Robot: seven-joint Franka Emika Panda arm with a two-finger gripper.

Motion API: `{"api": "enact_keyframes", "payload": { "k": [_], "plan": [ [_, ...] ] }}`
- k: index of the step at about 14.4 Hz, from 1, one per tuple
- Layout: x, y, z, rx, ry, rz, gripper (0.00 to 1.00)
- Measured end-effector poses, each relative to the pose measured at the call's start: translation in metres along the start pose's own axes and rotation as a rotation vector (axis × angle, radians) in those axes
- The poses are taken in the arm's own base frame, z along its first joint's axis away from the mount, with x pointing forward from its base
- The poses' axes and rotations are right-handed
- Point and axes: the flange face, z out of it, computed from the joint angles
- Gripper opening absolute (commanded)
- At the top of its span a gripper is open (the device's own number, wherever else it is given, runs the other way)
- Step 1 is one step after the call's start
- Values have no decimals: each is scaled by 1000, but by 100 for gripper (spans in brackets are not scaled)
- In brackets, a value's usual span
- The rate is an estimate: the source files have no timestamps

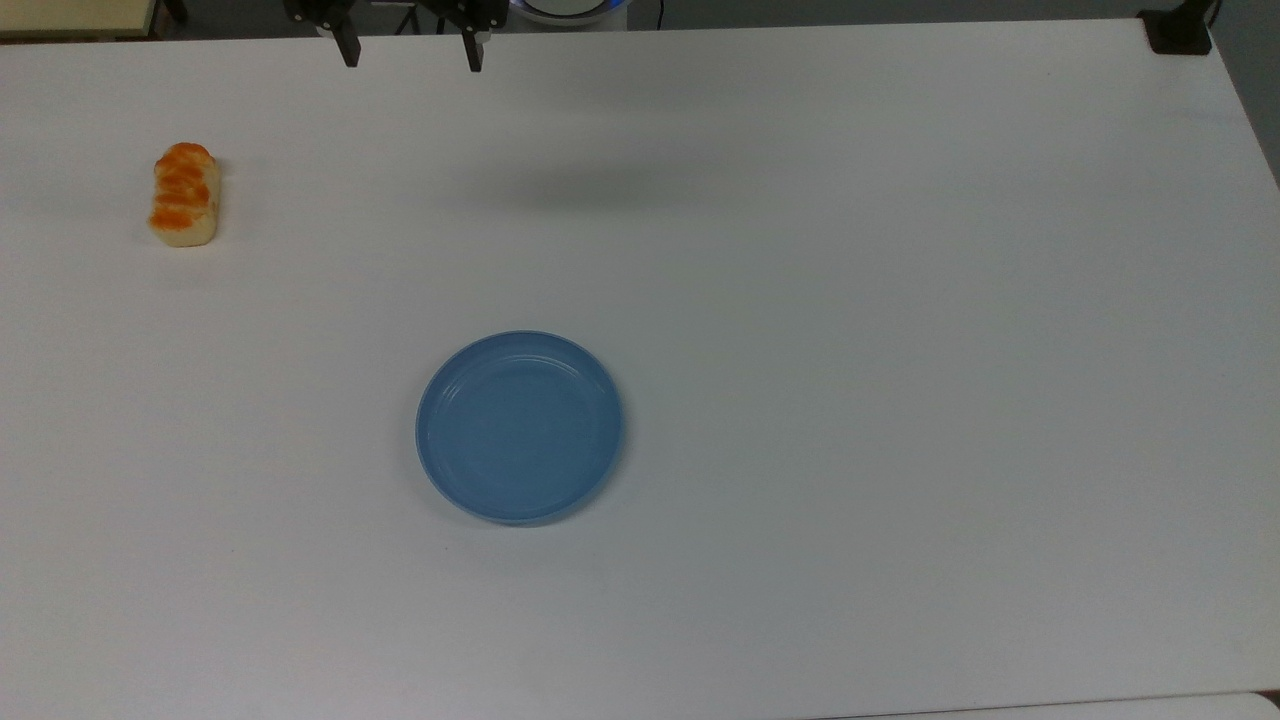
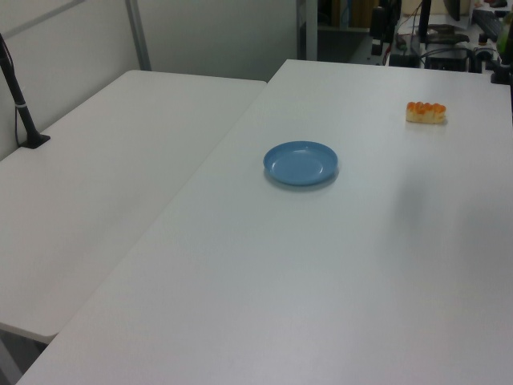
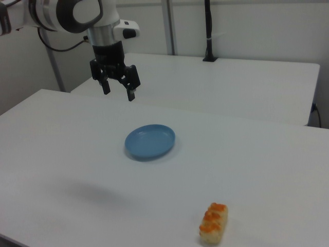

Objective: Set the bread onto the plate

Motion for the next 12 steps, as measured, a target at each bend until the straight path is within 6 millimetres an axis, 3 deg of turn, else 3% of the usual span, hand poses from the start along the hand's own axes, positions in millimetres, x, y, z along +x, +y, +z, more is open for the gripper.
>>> {"api": "enact_keyframes", "payload": {
  "k": [12],
  "plan": [
    [5, 1, 9, -3, -12, 2, 100]
  ]
}}
